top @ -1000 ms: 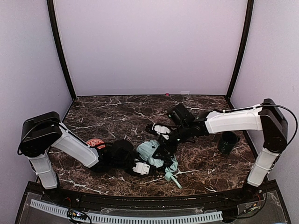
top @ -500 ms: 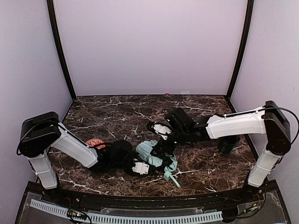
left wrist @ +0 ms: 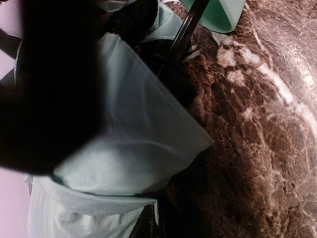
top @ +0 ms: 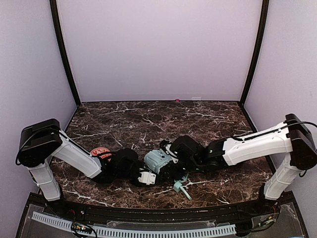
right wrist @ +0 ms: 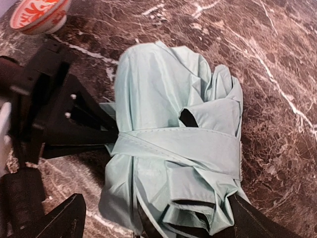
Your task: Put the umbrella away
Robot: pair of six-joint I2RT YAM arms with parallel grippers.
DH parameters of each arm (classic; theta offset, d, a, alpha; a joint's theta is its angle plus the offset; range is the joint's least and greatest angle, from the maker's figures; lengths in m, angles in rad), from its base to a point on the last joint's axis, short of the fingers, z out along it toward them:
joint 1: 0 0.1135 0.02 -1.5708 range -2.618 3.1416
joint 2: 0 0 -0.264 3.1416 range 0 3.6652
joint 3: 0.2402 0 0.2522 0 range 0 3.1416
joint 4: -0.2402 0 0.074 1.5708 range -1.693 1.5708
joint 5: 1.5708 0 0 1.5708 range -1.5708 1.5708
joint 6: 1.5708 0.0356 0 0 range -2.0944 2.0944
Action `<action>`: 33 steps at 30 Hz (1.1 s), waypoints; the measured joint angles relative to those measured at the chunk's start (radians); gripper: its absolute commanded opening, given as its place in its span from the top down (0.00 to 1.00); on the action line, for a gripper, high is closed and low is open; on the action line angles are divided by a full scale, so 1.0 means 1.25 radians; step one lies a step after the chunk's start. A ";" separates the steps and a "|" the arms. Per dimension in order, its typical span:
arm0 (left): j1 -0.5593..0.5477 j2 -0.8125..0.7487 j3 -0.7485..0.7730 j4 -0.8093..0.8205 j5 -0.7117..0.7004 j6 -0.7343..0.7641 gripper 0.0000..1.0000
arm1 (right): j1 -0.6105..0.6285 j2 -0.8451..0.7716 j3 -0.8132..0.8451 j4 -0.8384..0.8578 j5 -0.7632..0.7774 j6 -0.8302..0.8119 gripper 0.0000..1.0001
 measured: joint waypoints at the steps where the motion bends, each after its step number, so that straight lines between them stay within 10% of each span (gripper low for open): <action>1: 0.000 -0.001 0.000 0.000 0.000 -0.002 1.00 | 0.000 0.019 0.002 0.002 0.003 0.007 0.01; 6: 0.009 -0.016 -0.016 -0.005 -0.024 0.007 1.00 | -0.007 0.093 0.027 0.031 0.013 0.016 0.09; 14: 0.013 -0.045 -0.037 -0.025 -0.035 -0.021 1.00 | -0.061 0.171 0.030 0.151 -0.013 0.006 0.74; 20: 0.007 -0.109 -0.059 -0.034 -0.022 -0.044 1.00 | -0.115 0.134 -0.002 0.185 -0.078 -0.018 1.00; 33: -0.030 -0.143 -0.052 -0.038 -0.092 -0.056 1.00 | -0.371 0.064 -0.129 0.251 -0.542 -0.021 1.00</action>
